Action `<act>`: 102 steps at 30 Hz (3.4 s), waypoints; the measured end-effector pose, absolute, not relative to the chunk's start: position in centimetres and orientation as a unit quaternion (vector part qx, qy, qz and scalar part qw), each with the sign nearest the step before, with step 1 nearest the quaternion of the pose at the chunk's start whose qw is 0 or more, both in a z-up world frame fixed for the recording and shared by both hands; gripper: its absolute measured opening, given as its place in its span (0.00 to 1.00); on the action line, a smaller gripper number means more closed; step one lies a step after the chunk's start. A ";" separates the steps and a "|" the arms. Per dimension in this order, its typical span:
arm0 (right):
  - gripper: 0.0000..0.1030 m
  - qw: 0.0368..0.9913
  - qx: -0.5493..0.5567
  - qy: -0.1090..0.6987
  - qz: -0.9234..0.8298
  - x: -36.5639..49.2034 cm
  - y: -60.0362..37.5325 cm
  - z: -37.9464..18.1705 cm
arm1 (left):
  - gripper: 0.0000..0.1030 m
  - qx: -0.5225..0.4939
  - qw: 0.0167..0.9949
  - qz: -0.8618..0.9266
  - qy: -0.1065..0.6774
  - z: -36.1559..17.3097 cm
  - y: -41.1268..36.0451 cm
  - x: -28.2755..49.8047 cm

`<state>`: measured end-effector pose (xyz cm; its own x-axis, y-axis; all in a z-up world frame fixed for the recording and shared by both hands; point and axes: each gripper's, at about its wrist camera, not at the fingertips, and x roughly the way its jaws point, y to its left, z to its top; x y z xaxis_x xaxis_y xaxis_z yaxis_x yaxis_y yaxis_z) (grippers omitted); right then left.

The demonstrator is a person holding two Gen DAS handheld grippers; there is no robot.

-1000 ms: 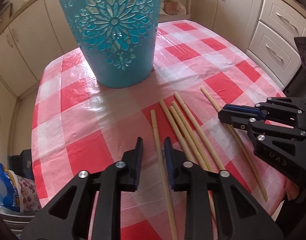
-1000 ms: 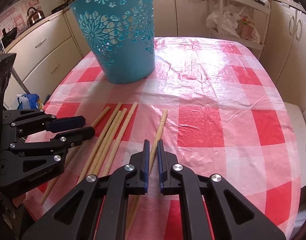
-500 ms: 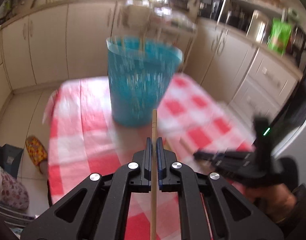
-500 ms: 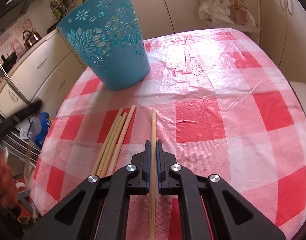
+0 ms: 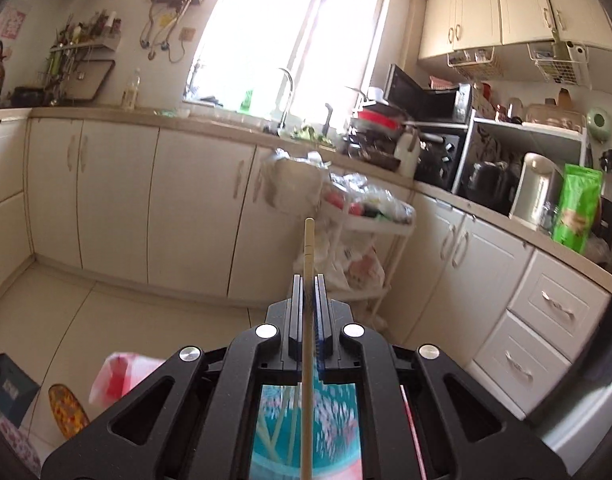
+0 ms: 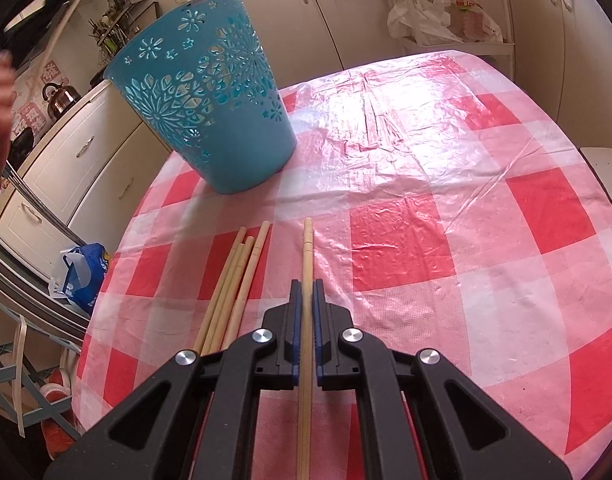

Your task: Organize utensils

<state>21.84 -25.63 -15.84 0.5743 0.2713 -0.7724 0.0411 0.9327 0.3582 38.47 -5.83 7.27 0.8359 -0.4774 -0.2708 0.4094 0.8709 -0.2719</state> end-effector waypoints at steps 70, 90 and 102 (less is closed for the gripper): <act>0.02 0.935 0.215 0.205 0.196 25.5 -26.2 8.4 | 0.75 -0.232 0.888 -0.147 0.369 -15.3 2.4 28.2; 0.39 0.860 0.096 0.497 0.071 30.3 -24.3 -12.8 | 0.75 -0.237 0.884 -0.146 0.376 -15.7 2.5 28.5; 0.06 0.880 0.066 0.468 0.058 27.7 -25.0 -12.7 | 0.75 -0.240 0.883 -0.147 0.375 -15.6 2.4 28.4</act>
<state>27.67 -25.04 -12.69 0.5558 0.1640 -0.8150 -0.0413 0.9846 0.1700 28.40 2.43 -15.64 0.6752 -0.4392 -0.5927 0.0785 0.8417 -0.5342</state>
